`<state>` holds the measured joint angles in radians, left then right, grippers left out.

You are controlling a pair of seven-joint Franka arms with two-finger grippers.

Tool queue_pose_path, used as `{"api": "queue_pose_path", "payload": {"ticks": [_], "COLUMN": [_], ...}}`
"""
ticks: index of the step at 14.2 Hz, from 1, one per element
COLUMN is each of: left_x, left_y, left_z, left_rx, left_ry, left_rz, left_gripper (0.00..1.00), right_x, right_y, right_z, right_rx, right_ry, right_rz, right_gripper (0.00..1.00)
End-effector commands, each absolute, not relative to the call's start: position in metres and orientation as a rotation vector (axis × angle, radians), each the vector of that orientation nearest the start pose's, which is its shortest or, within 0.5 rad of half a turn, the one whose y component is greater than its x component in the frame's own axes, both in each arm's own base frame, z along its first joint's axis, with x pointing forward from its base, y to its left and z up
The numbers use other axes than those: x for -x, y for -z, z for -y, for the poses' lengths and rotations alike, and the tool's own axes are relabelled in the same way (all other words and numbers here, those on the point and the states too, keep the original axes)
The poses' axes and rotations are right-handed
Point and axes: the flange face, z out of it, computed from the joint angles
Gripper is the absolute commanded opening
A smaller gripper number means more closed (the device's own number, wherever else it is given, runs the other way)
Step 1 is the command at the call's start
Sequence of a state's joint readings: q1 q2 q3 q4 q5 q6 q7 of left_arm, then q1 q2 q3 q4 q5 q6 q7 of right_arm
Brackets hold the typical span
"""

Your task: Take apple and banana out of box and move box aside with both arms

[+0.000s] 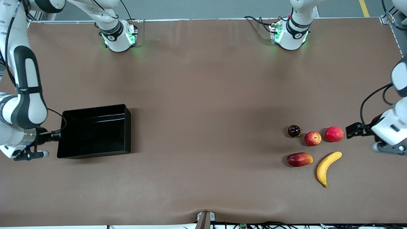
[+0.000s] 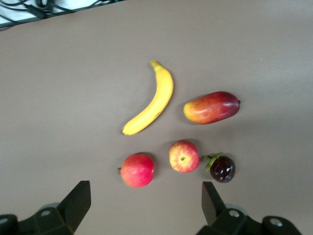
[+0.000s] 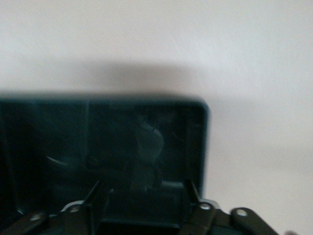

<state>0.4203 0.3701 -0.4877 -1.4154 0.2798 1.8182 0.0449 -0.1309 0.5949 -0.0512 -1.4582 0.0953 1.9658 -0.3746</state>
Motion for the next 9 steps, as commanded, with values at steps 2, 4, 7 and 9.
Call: {"api": "queue_pose_path", "payload": {"ticks": [2,4,7,9], "left_x": [-0.649,-0.644,-0.621,-0.604], "left_y": [-0.56,-0.577,-0.604,-0.616], "left_z": [-0.038,-0.034,-0.013,0.013], "left_rx": [2.932,2.822,2.941,2.962], "left_ry": [0.146,0.18,0.182,0.142], "left_rz": [-0.162,-0.17,0.026,0.107], "left_gripper": [1.0,1.0,1.0,1.0], "right_x": [-0.725,-0.727,-0.674,-0.624], "right_y": [-0.455,-0.514,-0.601,-0.634], "right_z": [0.084,0.08,0.034,0.049], "right_rx": [3.065,3.067,3.067,3.093], "right_ry": [0.124,0.249,0.129,-0.064], "right_rz": [0.346,0.358,0.459,0.459], "right_gripper": [1.0,1.0,1.0,1.0]}}
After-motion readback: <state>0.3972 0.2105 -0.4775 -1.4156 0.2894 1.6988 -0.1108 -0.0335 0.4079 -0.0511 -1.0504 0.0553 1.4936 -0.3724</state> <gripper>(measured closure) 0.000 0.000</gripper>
